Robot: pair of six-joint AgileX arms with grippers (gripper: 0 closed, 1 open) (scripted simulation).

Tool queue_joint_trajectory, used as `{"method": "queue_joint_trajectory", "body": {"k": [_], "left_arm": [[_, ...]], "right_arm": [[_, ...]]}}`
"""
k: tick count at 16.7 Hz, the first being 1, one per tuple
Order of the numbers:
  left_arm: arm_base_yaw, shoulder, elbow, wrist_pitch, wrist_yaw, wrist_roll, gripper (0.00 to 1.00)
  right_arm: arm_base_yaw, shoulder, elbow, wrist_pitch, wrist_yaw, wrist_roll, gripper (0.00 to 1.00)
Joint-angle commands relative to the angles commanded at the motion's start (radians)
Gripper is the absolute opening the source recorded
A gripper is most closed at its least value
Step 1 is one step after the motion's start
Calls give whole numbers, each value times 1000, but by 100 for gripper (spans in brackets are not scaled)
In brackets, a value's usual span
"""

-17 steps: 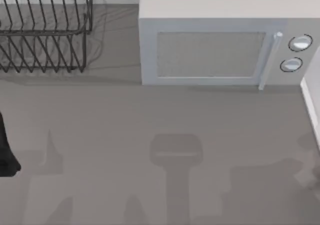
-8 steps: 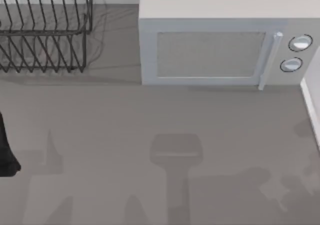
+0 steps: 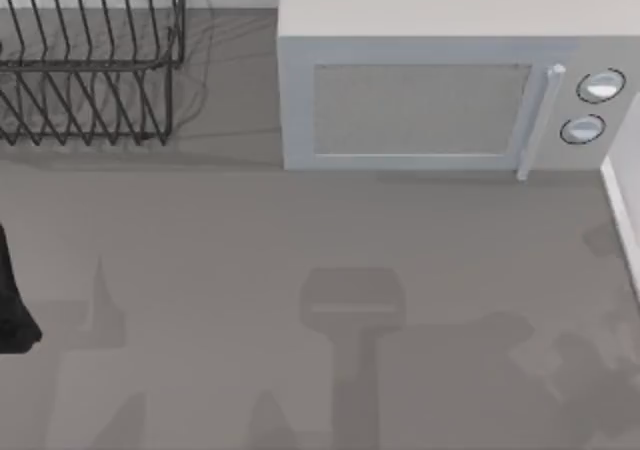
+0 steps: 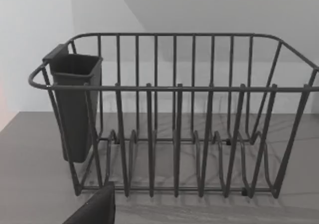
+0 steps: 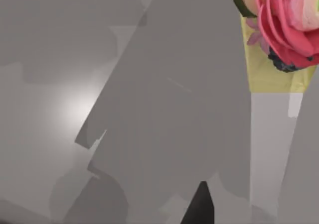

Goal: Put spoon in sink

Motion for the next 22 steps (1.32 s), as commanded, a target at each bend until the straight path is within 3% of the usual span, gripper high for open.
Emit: {"method": "queue_joint_trajectory", "body": {"k": [5, 16, 22], "left_arm": [[0, 0, 0, 0, 0, 0, 100], [0, 0, 0, 0, 0, 0, 100], [0, 0, 0, 0, 0, 0, 100]], "right_arm": [[-14, 284, 361, -126, 3, -28, 0], [-63, 1067, 1491, -458, 15, -64, 0], [-82, 1292, 1844, -527, 18, -63, 0]]}}
